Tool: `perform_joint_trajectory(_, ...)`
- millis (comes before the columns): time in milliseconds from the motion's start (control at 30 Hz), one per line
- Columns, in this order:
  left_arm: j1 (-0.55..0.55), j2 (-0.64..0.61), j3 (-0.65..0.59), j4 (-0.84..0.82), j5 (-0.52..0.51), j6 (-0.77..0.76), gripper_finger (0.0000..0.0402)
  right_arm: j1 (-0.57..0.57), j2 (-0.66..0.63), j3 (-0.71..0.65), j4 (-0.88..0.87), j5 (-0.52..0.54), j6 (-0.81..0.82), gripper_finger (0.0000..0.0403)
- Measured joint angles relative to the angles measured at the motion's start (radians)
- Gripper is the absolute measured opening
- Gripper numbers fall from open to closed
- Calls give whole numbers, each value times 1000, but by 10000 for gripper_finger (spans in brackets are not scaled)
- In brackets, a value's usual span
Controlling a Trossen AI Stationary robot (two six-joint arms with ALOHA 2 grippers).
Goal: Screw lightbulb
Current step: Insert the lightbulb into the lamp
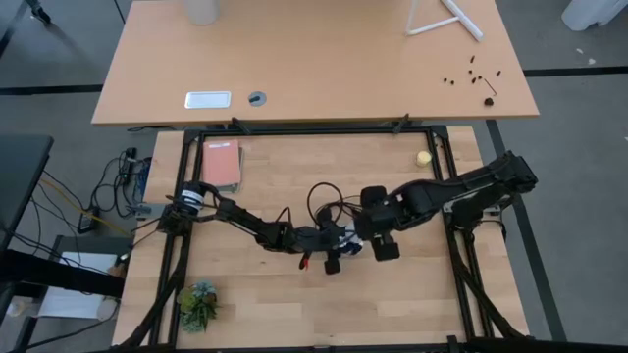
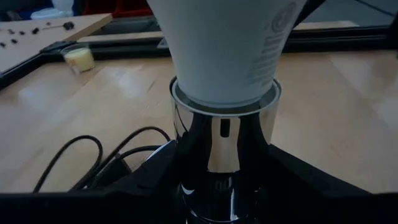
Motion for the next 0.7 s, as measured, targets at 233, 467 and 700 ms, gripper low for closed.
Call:
perform_joint_trajectory(233,0,0,0,67,-9,0,195,8,0,-40,82,-59,-24,291)
perform_joint_trajectory(467,-3,-1,0,75,-41,-25,195,56,0,-44,108,-77,41,288)
perform_joint_trajectory(700,-5,0,0,72,-87,-27,195,119,0,-44,91,-112,92,285)
